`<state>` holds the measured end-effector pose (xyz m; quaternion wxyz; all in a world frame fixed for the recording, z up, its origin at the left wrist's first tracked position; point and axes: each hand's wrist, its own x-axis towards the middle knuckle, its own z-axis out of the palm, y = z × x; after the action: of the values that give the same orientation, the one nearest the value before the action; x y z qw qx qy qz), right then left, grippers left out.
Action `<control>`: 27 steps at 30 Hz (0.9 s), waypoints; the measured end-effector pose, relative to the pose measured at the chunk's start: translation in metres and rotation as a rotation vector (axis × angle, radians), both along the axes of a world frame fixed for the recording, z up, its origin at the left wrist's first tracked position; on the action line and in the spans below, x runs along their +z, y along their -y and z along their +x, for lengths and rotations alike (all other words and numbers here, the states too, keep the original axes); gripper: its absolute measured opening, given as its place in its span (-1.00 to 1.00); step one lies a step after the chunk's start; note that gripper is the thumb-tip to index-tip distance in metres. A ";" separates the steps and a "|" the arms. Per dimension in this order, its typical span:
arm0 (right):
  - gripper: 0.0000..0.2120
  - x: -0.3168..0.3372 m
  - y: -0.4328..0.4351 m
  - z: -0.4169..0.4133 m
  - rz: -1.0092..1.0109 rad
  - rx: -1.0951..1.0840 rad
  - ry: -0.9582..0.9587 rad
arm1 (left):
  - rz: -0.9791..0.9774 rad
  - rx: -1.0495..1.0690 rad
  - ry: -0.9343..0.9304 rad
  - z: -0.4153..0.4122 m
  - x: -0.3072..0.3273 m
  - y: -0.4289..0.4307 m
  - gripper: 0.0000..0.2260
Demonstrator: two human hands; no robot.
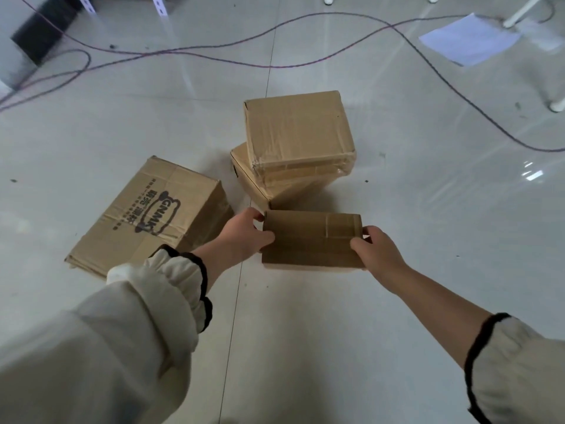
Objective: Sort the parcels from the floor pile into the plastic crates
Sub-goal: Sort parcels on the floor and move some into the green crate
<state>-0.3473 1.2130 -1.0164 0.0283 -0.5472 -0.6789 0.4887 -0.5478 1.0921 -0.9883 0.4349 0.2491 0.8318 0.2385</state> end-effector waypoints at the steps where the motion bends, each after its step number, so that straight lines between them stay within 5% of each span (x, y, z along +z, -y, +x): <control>1: -0.82 0.000 0.000 0.002 0.009 0.006 -0.008 | 0.000 -0.001 0.011 0.000 0.000 0.000 -0.71; 5: -0.83 0.000 0.004 0.012 0.131 0.057 -0.089 | 0.176 0.189 0.159 -0.004 0.000 0.006 -0.92; 9: -0.87 -0.004 0.006 0.019 0.162 0.033 -0.164 | 0.213 0.357 0.184 -0.004 -0.006 0.007 -0.70; 14: -0.59 -0.009 0.011 0.023 0.068 -0.014 -0.210 | -0.104 0.087 0.158 0.002 -0.016 0.019 -0.71; 21: -0.75 -0.021 0.006 0.031 0.099 0.241 -0.165 | -0.207 -0.026 0.312 -0.002 -0.024 0.028 -0.72; 27: -0.66 -0.025 0.009 0.058 0.514 0.642 0.003 | -0.362 -0.263 0.342 -0.013 -0.030 0.038 -0.54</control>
<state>-0.2893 1.2037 -1.0412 0.0090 -0.2835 -0.9151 0.2865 -0.5607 1.0546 -1.0188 0.6337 0.2291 0.7359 0.0662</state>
